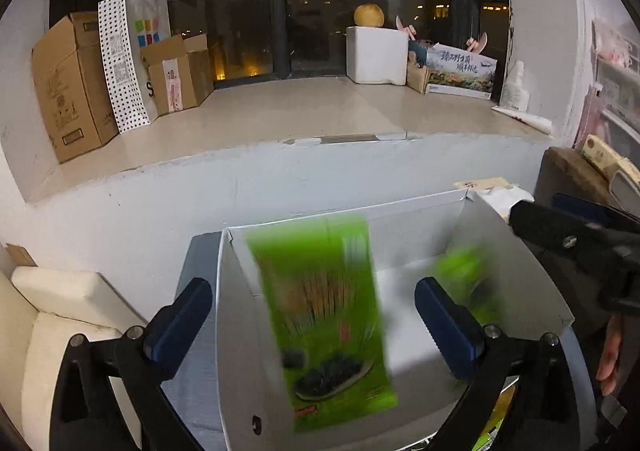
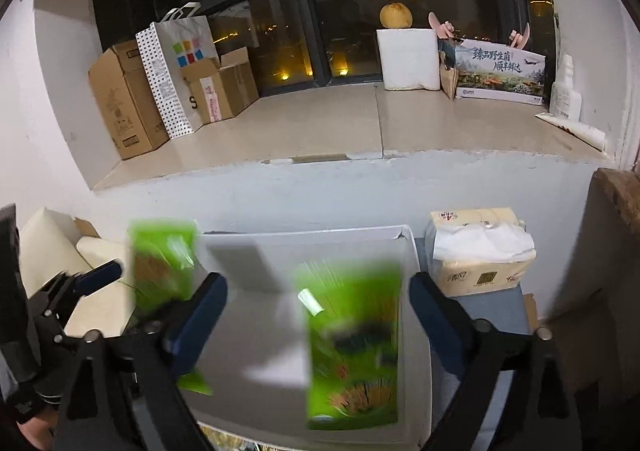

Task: Organize snacks
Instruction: 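Carry the seaweed packs into the white box and open the right tool, then return the right tool to the pile and grasp a green-and-white snack bar pack, then grasp another green-and-white snack bar pack with the left tool while the right tool holds its pack, then lower both snack bar packs into the white box while opening both tools, then grasp the yellow green-bean snack pouch with the right tool and lift, then grasp the green pea snack pack with the left tool while the right tool holds the yellow pouch, then drop the pea pack and yellow pouch into the white box while opening both tools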

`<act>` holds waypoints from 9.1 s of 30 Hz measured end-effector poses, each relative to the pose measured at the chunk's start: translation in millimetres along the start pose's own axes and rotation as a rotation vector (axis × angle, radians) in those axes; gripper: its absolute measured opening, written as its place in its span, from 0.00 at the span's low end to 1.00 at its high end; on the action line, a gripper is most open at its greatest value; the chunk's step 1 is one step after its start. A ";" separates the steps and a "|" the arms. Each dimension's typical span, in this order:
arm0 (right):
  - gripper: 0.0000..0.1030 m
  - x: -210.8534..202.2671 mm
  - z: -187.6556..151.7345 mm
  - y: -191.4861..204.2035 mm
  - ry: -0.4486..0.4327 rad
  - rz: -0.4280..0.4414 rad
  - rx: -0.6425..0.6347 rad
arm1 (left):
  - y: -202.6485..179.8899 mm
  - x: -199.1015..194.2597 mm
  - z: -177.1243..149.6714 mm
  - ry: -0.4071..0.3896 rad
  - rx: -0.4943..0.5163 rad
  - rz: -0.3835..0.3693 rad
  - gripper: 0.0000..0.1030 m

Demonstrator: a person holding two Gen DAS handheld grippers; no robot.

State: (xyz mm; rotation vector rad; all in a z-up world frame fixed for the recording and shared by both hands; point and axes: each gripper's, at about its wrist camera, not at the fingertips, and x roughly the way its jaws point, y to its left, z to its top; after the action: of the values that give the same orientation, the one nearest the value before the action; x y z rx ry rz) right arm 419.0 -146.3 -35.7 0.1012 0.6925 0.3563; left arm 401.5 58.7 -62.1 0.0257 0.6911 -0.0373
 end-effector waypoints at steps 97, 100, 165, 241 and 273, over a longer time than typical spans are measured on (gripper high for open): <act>0.67 -207.0 -225.3 -18.8 -0.001 0.009 0.006 | -109.5 -162.8 -218.7 0.085 0.011 -0.092 0.67; 0.67 -200.4 -218.8 -11.8 -0.002 0.014 -0.007 | -100.6 -172.4 -199.1 0.049 0.018 -0.123 0.67; 1.00 -65.1 -214.1 24.6 0.178 0.046 -0.198 | -60.1 -146.6 -192.0 0.112 -0.023 -0.163 1.00; 0.70 -121.9 -200.9 -2.8 0.089 0.020 -0.125 | -75.0 -58.2 -171.9 0.150 0.063 -0.115 0.38; 0.70 -10.9 -38.1 20.1 0.024 0.068 -0.086 | -19.3 -34.8 -13.4 -0.005 0.050 -0.071 0.39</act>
State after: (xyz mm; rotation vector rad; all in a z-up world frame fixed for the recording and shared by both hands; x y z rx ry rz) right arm 381.0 -132.3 -54.2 0.0385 0.6979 0.4523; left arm 365.3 40.8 -50.4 0.0488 0.6854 -0.1230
